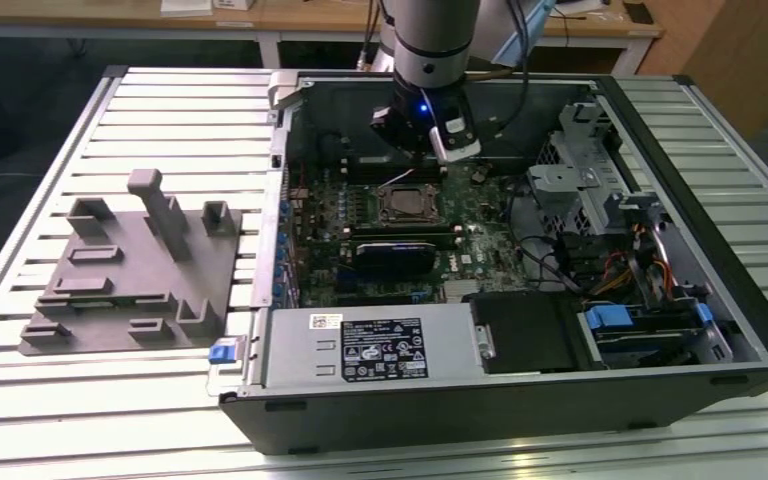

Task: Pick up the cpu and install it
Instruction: 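Install the first cpu locking lever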

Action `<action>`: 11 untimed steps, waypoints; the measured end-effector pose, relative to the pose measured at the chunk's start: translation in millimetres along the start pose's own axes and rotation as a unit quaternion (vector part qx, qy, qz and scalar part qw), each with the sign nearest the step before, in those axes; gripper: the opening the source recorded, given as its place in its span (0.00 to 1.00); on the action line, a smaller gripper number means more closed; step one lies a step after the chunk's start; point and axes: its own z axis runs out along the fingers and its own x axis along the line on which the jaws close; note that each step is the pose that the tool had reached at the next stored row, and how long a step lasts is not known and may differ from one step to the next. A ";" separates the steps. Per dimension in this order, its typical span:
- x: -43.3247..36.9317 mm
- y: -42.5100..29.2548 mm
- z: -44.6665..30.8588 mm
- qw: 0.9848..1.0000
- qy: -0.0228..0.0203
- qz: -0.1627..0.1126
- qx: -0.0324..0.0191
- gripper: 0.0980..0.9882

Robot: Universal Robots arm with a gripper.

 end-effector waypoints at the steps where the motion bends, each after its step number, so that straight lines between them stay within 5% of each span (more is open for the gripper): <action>1: 0.0 -0.2 0.7 1.000 -0.001 0.000 0.000 0.01; 9: 0.1 -1.0 4.2 1.000 -0.006 -0.001 0.002 0.01; 11: 0.1 -1.2 4.6 1.000 -0.010 -0.003 0.003 0.01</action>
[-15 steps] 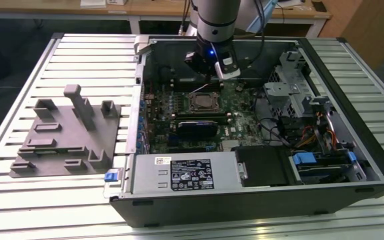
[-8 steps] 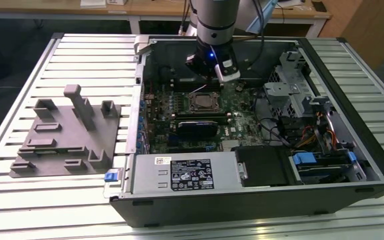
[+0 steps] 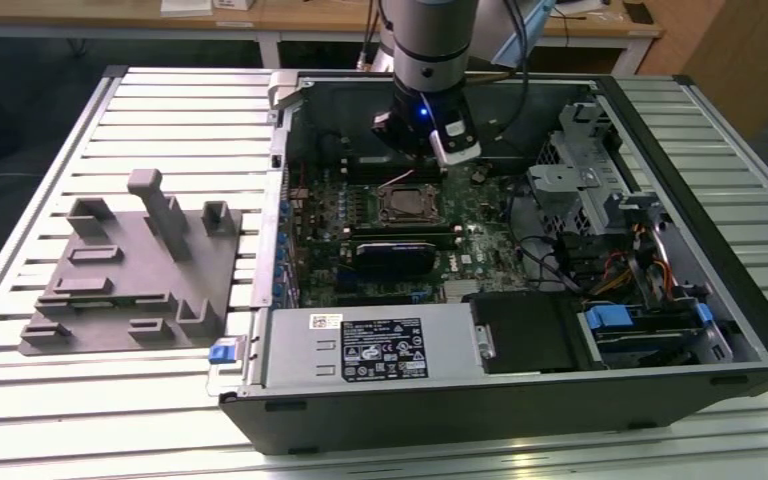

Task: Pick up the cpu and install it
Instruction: 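Install the first cpu locking lever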

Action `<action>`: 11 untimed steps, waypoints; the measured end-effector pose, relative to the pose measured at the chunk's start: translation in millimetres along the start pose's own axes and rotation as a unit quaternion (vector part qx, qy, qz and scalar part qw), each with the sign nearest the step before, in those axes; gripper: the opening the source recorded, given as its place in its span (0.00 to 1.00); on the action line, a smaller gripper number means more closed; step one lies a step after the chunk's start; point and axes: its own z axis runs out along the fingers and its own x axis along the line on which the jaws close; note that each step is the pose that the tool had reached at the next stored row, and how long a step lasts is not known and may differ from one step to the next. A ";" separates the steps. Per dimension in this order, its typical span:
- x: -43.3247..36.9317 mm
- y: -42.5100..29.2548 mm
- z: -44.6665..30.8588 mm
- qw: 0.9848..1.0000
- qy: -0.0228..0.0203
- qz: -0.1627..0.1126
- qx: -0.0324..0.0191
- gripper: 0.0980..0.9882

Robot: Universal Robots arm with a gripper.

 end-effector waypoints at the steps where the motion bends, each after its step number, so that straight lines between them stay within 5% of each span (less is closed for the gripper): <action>1: 0.0 -0.1 0.2 1.000 -0.003 -0.001 0.001 0.01; 4: 0.0 -0.2 0.8 1.000 -0.008 -0.002 0.003 0.01; 11: 0.2 -0.3 1.5 1.000 -0.009 -0.003 0.005 0.01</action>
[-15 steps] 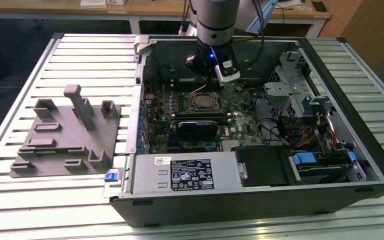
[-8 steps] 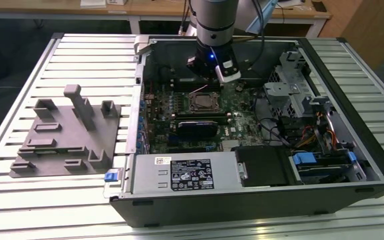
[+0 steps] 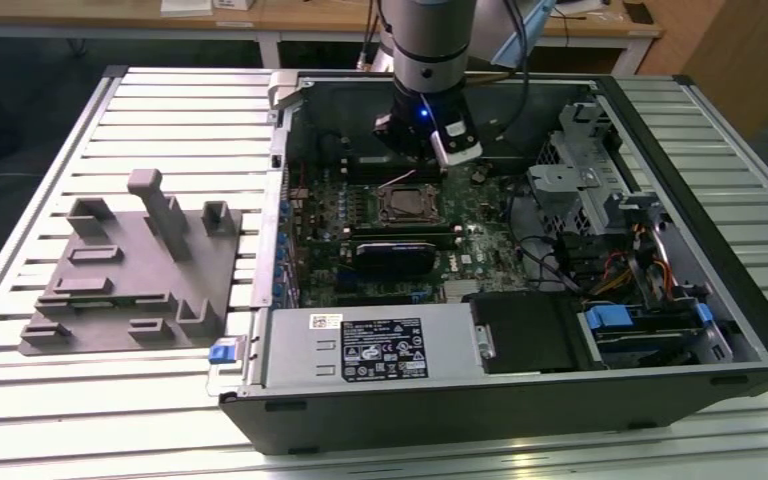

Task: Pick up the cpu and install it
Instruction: 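Install the first cpu locking lever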

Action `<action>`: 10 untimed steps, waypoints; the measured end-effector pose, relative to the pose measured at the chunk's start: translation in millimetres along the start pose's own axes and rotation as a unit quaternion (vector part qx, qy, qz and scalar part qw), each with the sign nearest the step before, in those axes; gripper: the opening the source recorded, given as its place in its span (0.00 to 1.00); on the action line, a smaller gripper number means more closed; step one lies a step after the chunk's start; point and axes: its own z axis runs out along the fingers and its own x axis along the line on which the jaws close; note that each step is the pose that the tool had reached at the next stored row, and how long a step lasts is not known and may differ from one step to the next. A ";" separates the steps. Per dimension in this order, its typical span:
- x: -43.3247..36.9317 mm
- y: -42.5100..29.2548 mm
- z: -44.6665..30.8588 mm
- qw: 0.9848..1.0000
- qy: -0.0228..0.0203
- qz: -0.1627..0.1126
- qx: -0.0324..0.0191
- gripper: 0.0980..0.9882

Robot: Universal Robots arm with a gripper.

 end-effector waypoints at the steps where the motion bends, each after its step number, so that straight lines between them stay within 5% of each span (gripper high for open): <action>1: 0.3 -0.2 0.4 1.000 -0.001 0.000 0.000 0.01; 6: 1.4 -1.3 4.3 1.000 -0.006 -0.003 0.000 0.01; 10: 1.6 -2.0 7.3 1.000 -0.006 -0.005 0.002 0.01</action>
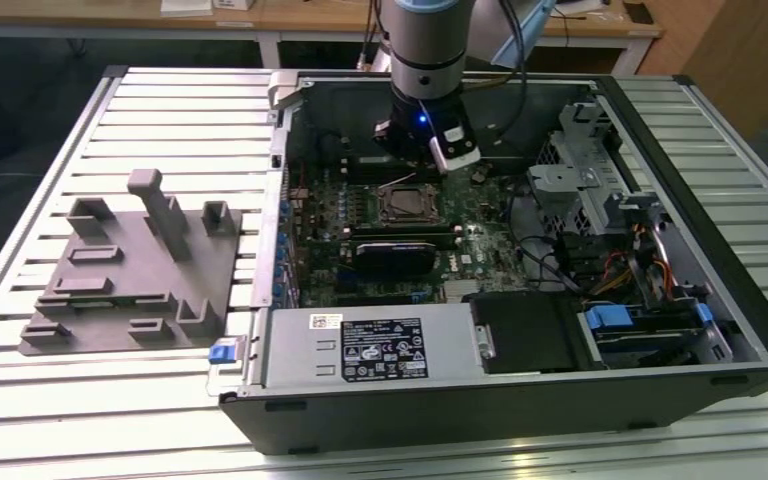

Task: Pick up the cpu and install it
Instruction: 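Install the first cpu locking lever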

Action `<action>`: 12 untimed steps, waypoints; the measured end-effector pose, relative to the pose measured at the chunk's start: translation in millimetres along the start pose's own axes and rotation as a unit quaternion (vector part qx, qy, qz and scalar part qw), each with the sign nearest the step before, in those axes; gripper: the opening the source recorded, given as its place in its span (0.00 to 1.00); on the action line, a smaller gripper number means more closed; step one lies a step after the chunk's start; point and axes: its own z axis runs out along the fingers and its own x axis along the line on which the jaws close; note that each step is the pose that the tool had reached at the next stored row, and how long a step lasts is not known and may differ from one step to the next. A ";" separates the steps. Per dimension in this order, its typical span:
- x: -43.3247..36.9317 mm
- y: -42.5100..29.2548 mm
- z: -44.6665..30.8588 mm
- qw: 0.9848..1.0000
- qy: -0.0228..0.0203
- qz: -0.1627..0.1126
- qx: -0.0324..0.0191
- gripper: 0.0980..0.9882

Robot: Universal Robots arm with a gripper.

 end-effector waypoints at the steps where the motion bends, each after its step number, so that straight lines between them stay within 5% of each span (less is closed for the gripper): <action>1: 0.1 -0.1 0.6 1.000 0.000 0.000 0.000 0.01; 12: 3.0 1.1 5.2 1.000 -0.001 -0.007 0.001 0.01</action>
